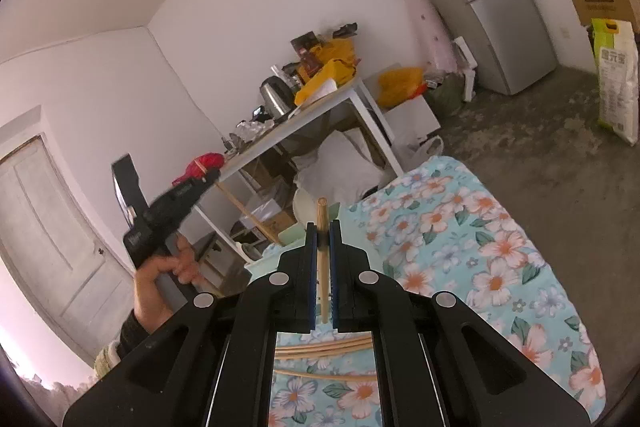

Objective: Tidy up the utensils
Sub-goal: 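Insert the chopstick into the holder and open the left tool while the right tool carries its chopstick, then lower the chopstick into the green holder and open the right tool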

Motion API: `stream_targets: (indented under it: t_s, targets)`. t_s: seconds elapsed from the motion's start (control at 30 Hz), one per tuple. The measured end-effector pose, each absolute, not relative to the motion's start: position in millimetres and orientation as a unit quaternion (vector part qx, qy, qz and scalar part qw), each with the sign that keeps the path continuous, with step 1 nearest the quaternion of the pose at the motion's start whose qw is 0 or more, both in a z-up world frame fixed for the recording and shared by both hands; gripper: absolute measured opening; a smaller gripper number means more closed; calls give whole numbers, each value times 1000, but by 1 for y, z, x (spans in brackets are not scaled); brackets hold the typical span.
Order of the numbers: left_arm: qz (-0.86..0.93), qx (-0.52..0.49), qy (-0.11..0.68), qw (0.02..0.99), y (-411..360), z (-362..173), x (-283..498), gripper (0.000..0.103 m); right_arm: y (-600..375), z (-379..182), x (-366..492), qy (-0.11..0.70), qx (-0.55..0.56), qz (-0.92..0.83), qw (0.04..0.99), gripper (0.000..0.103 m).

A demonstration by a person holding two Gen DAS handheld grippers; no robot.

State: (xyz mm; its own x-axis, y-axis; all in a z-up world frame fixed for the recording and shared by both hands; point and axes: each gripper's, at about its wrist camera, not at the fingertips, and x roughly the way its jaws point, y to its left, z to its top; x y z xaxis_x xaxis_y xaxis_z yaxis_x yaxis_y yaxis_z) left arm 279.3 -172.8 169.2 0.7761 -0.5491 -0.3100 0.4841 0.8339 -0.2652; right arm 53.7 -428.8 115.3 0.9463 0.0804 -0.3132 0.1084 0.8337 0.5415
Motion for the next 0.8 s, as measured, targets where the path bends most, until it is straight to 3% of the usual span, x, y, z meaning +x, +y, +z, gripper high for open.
stream_targets:
  t_s: [0.2, 0.6, 0.8]
  targets:
    - [-260, -93, 203, 939, -153, 161, 272, 28, -428, 123, 61, 161, 276, 2, 948, 4]
    - [-245, -97, 177, 948, -97, 165, 216, 53, -386, 195, 107, 105, 164, 34, 980, 4]
    - [-249, -68, 204, 944, -65, 138, 180, 68, -359, 193, 154, 120, 87, 13, 989, 4]
